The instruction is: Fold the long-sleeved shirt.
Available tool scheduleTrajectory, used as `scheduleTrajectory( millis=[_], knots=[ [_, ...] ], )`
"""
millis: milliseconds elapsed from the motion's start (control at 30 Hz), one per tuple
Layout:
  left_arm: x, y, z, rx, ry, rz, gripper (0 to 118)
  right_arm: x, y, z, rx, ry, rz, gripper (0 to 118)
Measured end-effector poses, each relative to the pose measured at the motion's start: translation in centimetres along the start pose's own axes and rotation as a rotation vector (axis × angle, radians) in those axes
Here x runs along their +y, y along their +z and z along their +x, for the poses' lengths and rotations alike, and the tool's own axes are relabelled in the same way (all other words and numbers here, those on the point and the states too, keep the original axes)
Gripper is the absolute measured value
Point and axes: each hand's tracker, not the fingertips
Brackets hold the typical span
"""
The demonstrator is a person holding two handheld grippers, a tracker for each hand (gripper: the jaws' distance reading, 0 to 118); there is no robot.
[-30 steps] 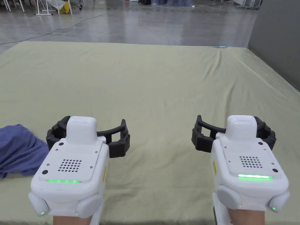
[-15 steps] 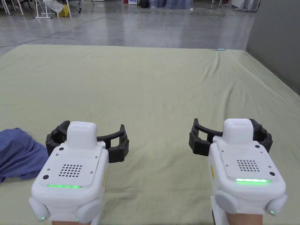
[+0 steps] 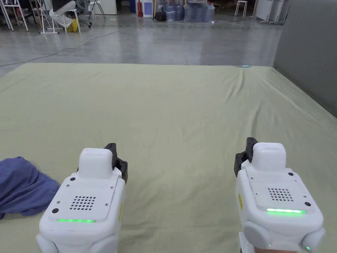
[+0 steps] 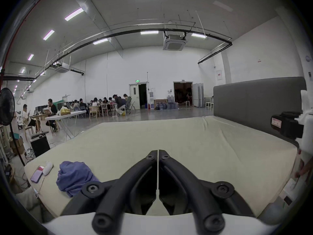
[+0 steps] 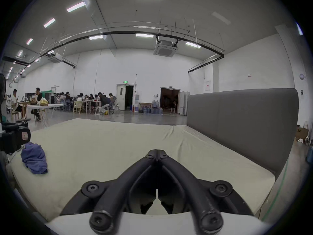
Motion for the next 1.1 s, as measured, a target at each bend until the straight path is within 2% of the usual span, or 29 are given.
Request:
scheduleTrajectory(
  millis=[100, 200, 433, 567, 667, 800, 867, 933, 967, 1000, 1033, 1067, 1100],
  knots=[
    [0.8, 0.6, -1.2, 0.047, -0.001, 0.025, 0, 0.6, -0.2, -0.8, 0.033, -0.025, 0.002, 0],
    [1.8, 1.6, -4.1, 0.139, 0.015, 0.026, 0, 1.4, -0.3, -3.5, 0.118, -0.015, 0.021, 0],
    [3.3, 6.3, -12.4, 0.432, 0.030, 0.017, 0, 2.4, 0.7, -13.2, 0.393, -0.026, 0.041, 0],
    [3.0, 8.2, -15.0, 0.502, 0.027, 0.004, 0, 2.5, 1.8, -17.0, 0.498, -0.029, 0.040, 0],
    [2.6, 8.3, -15.7, 0.528, 0.038, -0.027, 0, 2.5, 2.2, -18.2, 0.546, -0.017, 0.034, 0],
    [3.0, 6.2, -17.2, 0.485, 0.162, -0.147, 0, 2.6, 1.9, -18.7, 0.578, -0.013, 0.029, 0],
    [3.2, 3.6, -18.8, 0.511, 0.199, -0.251, 0, 2.6, 1.5, -18.9, 0.579, -0.022, 0.022, 0],
    [2.5, 0.0, -21.1, 0.489, 0.255, -0.442, 2, 2.2, 1.2, -18.8, 0.576, -0.033, 0.011, 0],
    [1.3, -2.8, -22.7, 0.455, 0.295, -0.611, 22, 2.1, 1.0, -19.1, 0.575, -0.035, 0.003, 0],
    [0.8, -4.5, -24.0, 0.406, 0.311, -0.553, 58, 1.8, 0.9, -19.2, 0.575, -0.037, -0.004, 0],
    [-0.4, -6.4, -25.2, 0.413, 0.346, -0.676, 101, 1.5, 0.7, -19.2, 0.575, -0.037, -0.011, 0],
    [-1.5, -7.8, -26.3, 0.392, 0.372, -0.669, 117, 1.3, 0.6, -19.1, 0.577, -0.035, -0.019, 0],
    [-2.3, -9.3, -27.2, 0.398, 0.369, -0.696, 116, 1.1, 0.4, -19.5, 0.582, -0.031, -0.027, 0]
  ],
)
